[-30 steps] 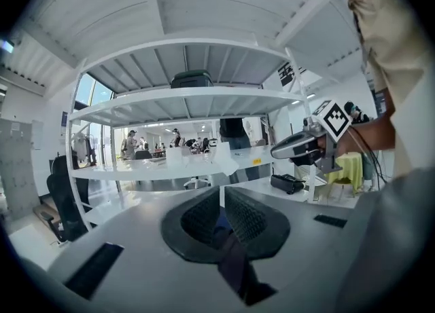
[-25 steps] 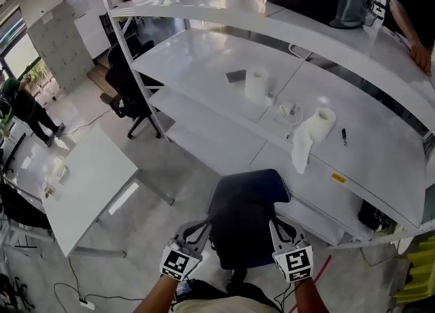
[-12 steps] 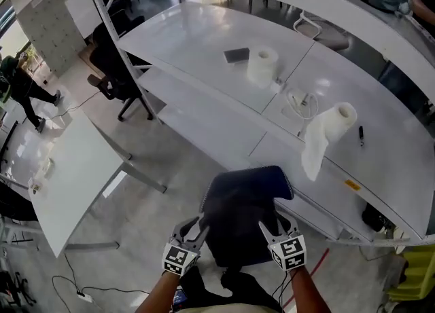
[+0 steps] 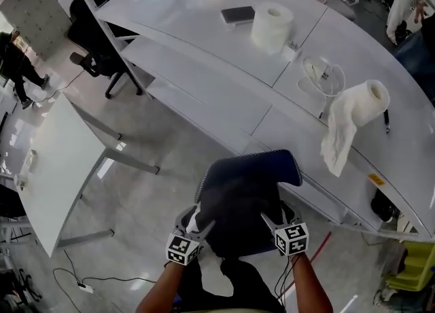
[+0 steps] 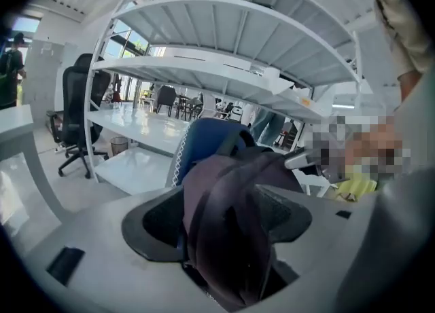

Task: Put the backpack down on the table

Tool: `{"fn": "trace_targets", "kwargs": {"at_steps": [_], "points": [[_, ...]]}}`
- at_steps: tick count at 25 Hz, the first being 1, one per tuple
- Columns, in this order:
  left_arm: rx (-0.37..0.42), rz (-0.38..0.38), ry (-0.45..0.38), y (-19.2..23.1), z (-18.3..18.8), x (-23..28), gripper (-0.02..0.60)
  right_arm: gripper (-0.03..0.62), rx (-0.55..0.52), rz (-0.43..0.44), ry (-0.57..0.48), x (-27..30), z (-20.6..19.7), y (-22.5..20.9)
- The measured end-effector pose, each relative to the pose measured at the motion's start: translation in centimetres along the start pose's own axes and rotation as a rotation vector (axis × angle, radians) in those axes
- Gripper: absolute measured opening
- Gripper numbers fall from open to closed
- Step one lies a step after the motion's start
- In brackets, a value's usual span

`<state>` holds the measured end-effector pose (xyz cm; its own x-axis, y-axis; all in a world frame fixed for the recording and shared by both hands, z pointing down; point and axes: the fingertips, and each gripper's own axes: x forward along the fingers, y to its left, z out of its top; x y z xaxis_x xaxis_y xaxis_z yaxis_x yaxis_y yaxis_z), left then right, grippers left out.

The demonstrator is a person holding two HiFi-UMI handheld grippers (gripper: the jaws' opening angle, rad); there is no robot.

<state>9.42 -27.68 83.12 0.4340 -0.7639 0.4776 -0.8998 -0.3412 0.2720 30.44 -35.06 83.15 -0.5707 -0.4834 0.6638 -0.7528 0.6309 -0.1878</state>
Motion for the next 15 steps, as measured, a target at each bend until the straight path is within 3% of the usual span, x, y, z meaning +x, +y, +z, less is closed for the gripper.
{"fn": "trace_targets", "kwargs": {"at_steps": [4, 6, 9, 15], "points": [[-0.050, -0.022, 0.017, -0.4, -2.1, 1.3, 0.299, 0.281, 0.036, 0.008, -0.002, 2.1, -1.6, -0.1], [-0.015, -0.014, 0.023, -0.4, -2.0, 1.8, 0.261, 0.277, 0.001, -0.010, -0.006, 2.7, -1.5, 0.2], [0.052, 0.006, 0.051, -1.4, -1.8, 2.0, 0.139, 0.159, -0.045, -0.042, 0.021, 2.8, -1.7, 0.9], [0.042, 0.014, 0.037, -4.3, -1.6, -1.2, 0.087, 0.106, -0.100, -0.086, -0.025, -1.0, -1.7, 3.1]]}}
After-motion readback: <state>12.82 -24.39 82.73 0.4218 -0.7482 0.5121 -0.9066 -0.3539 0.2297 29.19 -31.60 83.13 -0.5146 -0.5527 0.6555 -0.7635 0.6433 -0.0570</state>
